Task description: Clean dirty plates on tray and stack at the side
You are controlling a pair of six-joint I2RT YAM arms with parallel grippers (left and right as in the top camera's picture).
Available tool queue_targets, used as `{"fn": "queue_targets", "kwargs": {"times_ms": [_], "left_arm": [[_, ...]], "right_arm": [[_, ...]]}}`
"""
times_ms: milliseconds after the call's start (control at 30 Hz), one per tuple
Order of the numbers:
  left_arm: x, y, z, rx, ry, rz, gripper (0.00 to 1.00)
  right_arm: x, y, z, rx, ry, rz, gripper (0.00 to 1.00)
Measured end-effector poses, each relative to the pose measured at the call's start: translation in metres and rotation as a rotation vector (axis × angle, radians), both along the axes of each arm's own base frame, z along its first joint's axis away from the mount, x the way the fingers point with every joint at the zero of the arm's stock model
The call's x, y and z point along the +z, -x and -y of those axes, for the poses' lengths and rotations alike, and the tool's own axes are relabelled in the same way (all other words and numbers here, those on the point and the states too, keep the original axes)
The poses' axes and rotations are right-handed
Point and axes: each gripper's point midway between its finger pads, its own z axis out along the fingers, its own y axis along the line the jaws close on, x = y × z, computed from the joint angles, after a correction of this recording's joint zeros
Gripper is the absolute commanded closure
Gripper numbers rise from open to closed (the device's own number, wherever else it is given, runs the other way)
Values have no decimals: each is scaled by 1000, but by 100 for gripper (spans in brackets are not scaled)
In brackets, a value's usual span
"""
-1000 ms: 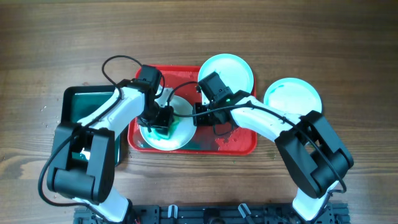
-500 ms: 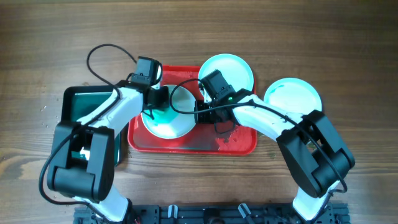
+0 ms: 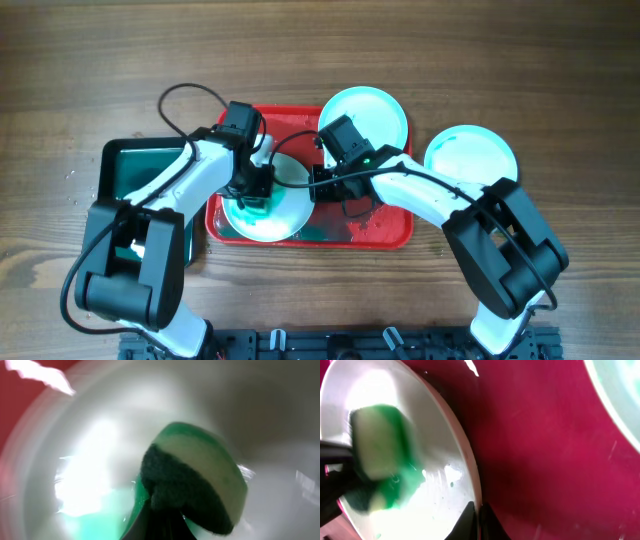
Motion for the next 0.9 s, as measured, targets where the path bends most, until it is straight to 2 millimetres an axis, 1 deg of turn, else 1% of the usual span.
{"fn": "queue_targets", "kwargs": {"times_ms": [33,100,133,167,200,267,333,400,433,467,500,533,567,667,733,767,833,900], "left_arm": [[2,-6,-17,92,-93,30,96],[5,-13,-41,250,-217,73,96],[7,-15,-42,295,-227,78,96],[9,-20,-43,331,-230,93,96],[15,-28,-42,360,-224,113,96],[35,-51,-42,408,-220,181,96],[63,-73,-47,454,-220,247,96],[85,-82,-49,475,-218,286,96],[93,-83,-50,477,-216,293,96],[108,-85,-52,490,-208,313,96],[116,-86,-55,502,-202,326,96],[122,-82,-63,522,-205,325,96],[126,-78,-75,548,-216,313,96],[125,-62,-109,627,-257,251,96],[123,-52,-126,669,-277,213,96],[121,-44,-140,706,-284,181,96],[120,-36,-150,741,-283,145,96],[118,-29,-159,773,-275,116,96]], "right_arm": [[0,0,0,-7,1,-5,96],[0,1,1,-35,2,-23,96],[0,1,1,-50,1,-35,94],[-1,2,1,-63,1,-46,84],[-1,3,1,-70,2,-53,81],[-3,4,5,-92,19,-69,78],[-4,4,8,-112,27,-77,75],[-4,3,8,-116,27,-78,76],[-4,3,8,-120,28,-79,76],[-4,3,7,-128,26,-80,77],[-3,1,6,-132,22,-73,79],[-2,-1,3,-132,14,-61,89],[-4,-1,-2,-127,9,-53,96],[-7,3,-8,-133,7,-61,96],[-7,3,-7,-136,11,-67,96],[-7,4,-5,-134,23,-76,96],[-3,6,0,-106,72,-82,96],[6,1,7,-91,141,-61,96]]}}
